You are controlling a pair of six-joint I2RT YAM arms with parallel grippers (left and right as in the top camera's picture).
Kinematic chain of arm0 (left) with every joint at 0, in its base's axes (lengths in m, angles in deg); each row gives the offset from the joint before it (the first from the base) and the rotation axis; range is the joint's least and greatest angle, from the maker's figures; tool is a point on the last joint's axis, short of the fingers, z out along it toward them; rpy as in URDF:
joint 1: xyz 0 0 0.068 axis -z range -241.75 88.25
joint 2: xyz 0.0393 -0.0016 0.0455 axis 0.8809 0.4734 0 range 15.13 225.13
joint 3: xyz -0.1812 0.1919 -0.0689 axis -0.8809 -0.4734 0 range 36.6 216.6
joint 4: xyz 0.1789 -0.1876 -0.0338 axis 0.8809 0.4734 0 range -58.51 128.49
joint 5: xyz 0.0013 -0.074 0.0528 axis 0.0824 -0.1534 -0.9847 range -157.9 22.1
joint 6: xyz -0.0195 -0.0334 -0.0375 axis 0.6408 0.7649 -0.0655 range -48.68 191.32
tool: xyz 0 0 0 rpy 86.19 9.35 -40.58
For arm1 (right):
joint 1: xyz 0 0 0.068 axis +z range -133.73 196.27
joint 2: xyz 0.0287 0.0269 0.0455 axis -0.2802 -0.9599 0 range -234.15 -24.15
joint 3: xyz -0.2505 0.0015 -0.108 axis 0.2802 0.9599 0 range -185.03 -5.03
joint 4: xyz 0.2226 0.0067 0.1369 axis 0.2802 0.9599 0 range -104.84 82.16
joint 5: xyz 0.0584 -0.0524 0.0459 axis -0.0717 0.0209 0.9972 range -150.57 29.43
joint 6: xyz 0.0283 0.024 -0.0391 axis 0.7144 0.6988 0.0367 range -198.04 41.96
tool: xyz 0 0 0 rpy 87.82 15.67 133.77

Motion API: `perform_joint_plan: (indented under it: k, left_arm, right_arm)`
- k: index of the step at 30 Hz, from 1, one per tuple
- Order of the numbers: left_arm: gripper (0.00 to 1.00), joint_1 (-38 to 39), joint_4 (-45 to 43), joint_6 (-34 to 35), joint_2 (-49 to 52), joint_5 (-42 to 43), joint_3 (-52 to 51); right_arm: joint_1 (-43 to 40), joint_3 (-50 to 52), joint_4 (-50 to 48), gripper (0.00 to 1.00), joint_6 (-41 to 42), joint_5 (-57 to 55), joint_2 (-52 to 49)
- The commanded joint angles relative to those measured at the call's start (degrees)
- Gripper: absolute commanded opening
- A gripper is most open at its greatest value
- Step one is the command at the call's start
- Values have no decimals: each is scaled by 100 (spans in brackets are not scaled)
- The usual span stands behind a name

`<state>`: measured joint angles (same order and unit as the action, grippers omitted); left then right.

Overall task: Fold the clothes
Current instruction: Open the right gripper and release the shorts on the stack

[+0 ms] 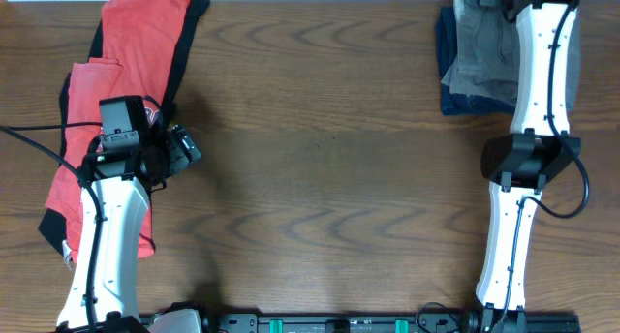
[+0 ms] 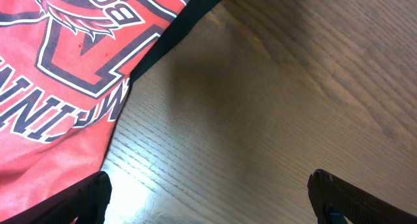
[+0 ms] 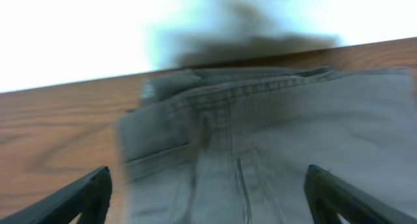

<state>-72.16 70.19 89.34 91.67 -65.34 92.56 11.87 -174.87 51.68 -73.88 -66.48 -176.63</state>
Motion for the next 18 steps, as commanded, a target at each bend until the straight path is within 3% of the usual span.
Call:
perform_joint_plan:
  k: [1,9,18]
  left_arm:
    - [98,-28,-31,-13,63,-68,-31]
    - [98,-28,-42,-15,63,-68,-31]
    - [98,-28,-42,-15,63,-68,-31]
  right_arm:
    - [-4,7,-4,97,46,105,-651]
    - [63,7,37,99,52,175,-1526]
    - [59,0,186,99,50,199,-752]
